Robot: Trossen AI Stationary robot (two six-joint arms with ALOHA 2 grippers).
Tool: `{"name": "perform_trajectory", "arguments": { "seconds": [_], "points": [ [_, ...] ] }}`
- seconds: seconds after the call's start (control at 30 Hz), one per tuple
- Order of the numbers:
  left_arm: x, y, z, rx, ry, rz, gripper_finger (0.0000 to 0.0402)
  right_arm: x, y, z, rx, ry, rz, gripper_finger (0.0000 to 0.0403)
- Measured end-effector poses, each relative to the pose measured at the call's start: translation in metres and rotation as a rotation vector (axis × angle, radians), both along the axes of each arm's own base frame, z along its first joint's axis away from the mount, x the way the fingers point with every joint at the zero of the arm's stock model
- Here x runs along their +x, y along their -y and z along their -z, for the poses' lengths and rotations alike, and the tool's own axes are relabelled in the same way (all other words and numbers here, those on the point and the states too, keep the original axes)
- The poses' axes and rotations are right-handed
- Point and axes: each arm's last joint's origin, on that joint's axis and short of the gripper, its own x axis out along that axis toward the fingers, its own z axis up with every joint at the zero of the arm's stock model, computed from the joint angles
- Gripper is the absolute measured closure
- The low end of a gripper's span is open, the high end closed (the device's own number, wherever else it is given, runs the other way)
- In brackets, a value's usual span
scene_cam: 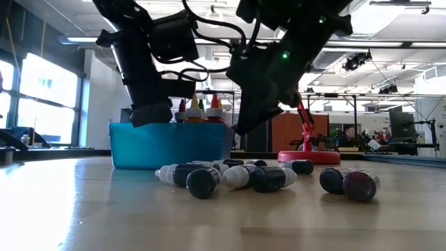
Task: Pick & Place food coloring
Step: Put the large red food coloring into the blue bin
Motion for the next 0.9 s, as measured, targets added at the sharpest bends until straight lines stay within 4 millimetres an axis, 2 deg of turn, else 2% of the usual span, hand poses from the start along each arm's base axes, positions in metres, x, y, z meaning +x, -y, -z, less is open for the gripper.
{"name": "perform_trajectory", "arguments": {
  "seconds": [0.3,0.9],
  "points": [
    [0.0073,0.0013,-0.0005,-0.023,0.052,0.063,0.0402,0.0013,0.0112,0.0003,0.013,-0.006,0.015,0.0403],
    [0.0086,0.0013,0.0008,-0.012,0.050,0.077,0.0402,-0.0016,0.0069,0.0020,0.015,-0.040,-0.005,0.0403]
  ]
}}
